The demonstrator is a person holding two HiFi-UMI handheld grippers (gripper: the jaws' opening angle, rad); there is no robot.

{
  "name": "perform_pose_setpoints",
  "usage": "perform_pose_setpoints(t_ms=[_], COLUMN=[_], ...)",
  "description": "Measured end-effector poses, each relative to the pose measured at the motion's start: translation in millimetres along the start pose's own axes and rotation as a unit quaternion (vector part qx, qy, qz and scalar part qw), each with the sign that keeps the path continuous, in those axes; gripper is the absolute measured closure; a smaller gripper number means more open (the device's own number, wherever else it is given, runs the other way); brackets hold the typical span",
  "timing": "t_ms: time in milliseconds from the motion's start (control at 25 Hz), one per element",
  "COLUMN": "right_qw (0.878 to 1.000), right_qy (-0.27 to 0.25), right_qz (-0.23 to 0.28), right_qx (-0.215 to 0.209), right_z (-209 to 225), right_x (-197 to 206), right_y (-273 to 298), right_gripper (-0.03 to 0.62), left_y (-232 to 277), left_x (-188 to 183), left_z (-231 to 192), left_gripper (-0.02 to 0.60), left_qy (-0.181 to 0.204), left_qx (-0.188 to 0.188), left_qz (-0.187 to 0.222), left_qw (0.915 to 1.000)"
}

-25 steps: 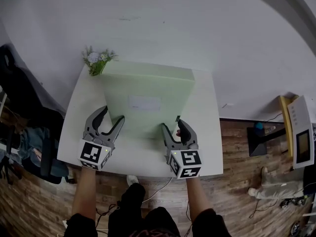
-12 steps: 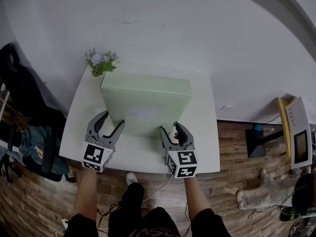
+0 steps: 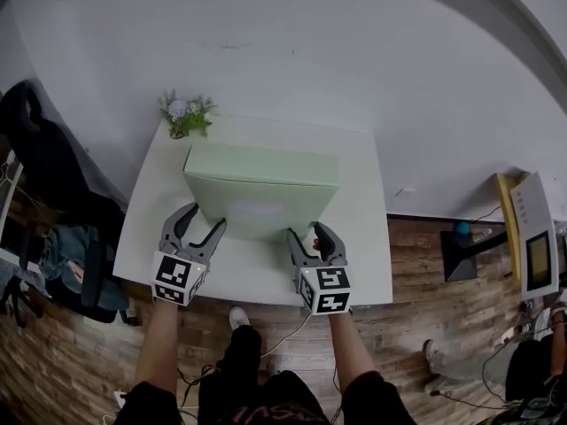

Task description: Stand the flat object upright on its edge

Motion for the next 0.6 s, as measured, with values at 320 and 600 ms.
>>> perform_pose_setpoints(t_ms=[320,600], right_qw=[1.0,1.0], right_qy=[0.018,0.029], right_qz=[-0.004,-0.004], right_qx=[0.002,0.01], right_z=[-0.2,4.5], right_x=[1.8,-2.8], right_y=[-6.8,-29.6], right_gripper=[0.353,0.353], left_y=[-5.0,-22.9], left_x=[0.9,-6.5], left_z=[3.9,6.8], left_gripper=[0.319,0.319], left_qy=[-0.001,-0.015], left_qx=[-0.012,-0.025], left_qz=[-0.023,-0.027], left_qw=[0.9997,0.9992])
Point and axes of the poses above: the fingertips, and each gripper's own axes: y forward along the fingers, z to its right, x out of its underside, the point moved 4 cm from there along -y, backward along the fingers, and after that the axes turned 3 degrees about -y, right-handed, at the moved point
